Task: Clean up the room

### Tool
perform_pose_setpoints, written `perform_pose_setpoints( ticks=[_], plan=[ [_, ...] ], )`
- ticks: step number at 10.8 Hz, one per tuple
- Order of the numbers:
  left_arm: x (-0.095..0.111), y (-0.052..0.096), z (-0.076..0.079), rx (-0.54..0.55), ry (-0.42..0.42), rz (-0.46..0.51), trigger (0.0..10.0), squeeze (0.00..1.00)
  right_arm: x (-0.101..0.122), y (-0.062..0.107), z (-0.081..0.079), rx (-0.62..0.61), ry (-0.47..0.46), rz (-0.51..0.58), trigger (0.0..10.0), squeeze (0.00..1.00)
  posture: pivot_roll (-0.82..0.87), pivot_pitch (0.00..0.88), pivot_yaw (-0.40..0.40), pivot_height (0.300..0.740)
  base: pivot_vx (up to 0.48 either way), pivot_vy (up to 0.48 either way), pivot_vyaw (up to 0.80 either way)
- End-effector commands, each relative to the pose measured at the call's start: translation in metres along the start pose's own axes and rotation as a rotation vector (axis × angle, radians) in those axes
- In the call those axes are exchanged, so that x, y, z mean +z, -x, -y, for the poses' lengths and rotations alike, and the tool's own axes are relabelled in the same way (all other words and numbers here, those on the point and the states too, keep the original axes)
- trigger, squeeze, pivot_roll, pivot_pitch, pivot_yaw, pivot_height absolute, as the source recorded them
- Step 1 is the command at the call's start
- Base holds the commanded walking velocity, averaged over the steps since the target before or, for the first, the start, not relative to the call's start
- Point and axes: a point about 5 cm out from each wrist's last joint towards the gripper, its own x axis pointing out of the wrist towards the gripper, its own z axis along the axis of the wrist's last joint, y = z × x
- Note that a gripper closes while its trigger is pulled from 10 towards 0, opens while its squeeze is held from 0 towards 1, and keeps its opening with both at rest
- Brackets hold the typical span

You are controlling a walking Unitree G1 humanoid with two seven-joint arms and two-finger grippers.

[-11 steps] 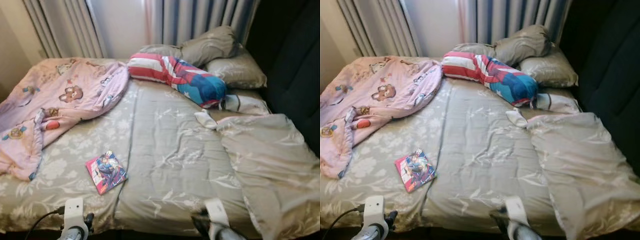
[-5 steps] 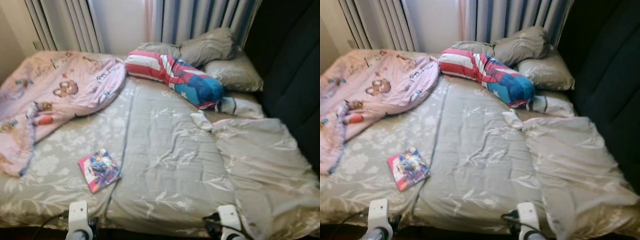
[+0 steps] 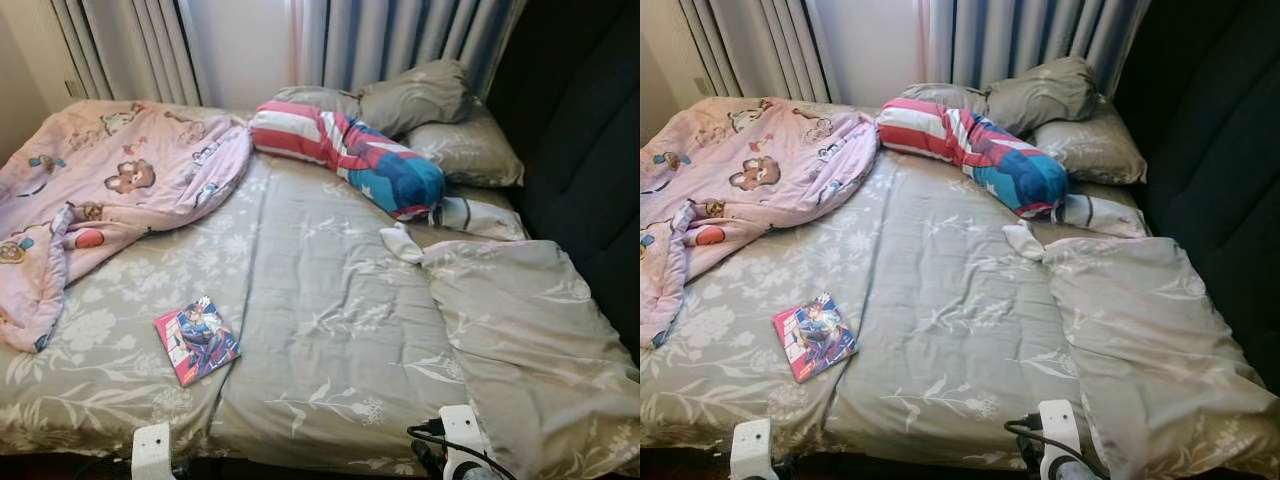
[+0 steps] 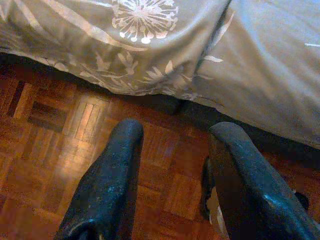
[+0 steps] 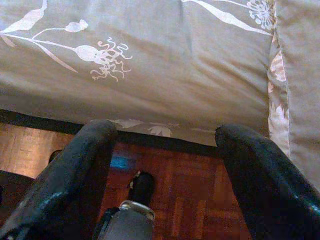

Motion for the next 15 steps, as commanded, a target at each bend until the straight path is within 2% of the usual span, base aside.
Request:
perform_pose_setpoints(
  ticks=[1, 2, 4, 7, 13, 15],
  plan=[
    [-0.005, 0.001, -0.002, 0.0, 0.002, -0.017, 10.0, 0.0, -0.007, 0.001, 0.002, -0.011, -0.026, -0.022, 10.0, 0.0, 0.18, 0.0, -0.037, 0.74, 0.0, 0.0, 0.0],
    [-0.004, 0.001, -0.003, 0.0, 0.001, -0.016, 10.0, 0.0, -0.008, 0.001, 0.0, -0.01, -0.027, -0.025, 10.0, 0.0, 0.18, 0.0, -0.032, 0.74, 0.0, 0.0, 0.0],
    [-0.005, 0.001, -0.005, -0.005, -0.019, -0.025, 10.0, 0.0, -0.007, 0.001, -0.003, -0.008, -0.039, -0.012, 10.0, 0.0, 0.17, 0.0, -0.02, 0.74, 0.0, 0.246, 0.8],
    [-0.008, 0.002, -0.003, -0.014, -0.033, -0.04, 10.0, 0.0, -0.01, 0.002, -0.001, -0.019, -0.094, -0.007, 10.0, 0.0, 0.17, 0.0, -0.011, 0.74, 0.0, 0.245, 0.0],
    [-0.001, -0.002, 0.012, -0.028, -0.043, -0.045, 10.0, 0.0, -0.014, 0.003, -0.004, -0.016, -0.109, -0.01, 10.0, 0.0, 0.18, 0.0, -0.004, 0.74, 0.0, 0.247, 0.0],
    [-0.001, -0.002, 0.011, -0.025, -0.043, -0.045, 10.0, 0.0, -0.012, 0.002, -0.004, -0.019, -0.111, -0.009, 10.0, 0.0, 0.18, 0.0, 0.0, 0.74, 0.0, 0.246, 0.0]
  ],
)
